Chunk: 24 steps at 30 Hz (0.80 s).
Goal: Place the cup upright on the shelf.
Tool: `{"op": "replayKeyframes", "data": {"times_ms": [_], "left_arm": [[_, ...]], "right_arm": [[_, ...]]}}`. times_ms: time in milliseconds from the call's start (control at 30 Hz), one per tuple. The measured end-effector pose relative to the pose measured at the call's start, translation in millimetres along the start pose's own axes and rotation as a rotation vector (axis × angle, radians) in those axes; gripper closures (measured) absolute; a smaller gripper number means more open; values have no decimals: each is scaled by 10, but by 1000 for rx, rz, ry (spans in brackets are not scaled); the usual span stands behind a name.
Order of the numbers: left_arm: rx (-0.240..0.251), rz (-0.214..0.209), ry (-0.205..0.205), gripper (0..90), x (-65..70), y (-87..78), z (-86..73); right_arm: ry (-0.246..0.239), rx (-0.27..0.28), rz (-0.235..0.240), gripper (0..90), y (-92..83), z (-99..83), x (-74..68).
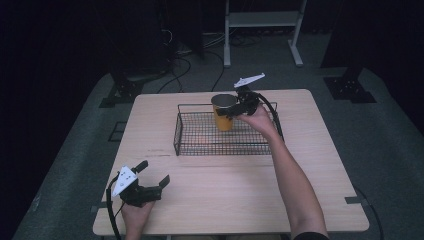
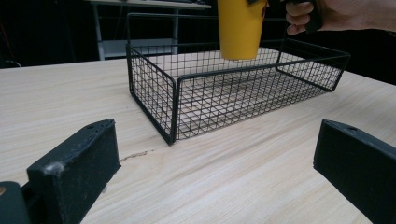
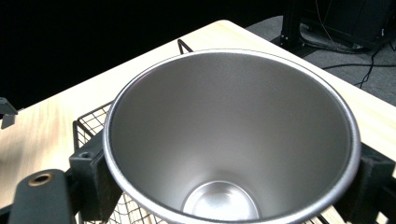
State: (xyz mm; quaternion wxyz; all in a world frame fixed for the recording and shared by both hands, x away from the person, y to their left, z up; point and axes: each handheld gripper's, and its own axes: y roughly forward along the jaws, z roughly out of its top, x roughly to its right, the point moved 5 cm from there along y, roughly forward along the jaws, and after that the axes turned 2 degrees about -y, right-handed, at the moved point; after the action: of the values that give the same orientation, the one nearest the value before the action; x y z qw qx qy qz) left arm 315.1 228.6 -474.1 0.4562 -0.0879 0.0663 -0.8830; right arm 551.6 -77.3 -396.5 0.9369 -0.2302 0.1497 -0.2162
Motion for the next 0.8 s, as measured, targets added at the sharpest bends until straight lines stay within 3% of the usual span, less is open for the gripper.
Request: {"op": "replayKeyframes", "data": {"times_ms": [233, 533, 800], "left_arm": [[3, 0, -2, 0, -2, -1, 1], [3, 1, -3, 0, -4, -2, 2], [4, 0, -2, 0, -5, -3, 3]], "right_arm": [[-2, -5, 8, 127, 60, -50, 22], [-17, -62, 56, 127, 210, -193, -9], [-39, -79, 57, 127, 268, -312, -37]]}}
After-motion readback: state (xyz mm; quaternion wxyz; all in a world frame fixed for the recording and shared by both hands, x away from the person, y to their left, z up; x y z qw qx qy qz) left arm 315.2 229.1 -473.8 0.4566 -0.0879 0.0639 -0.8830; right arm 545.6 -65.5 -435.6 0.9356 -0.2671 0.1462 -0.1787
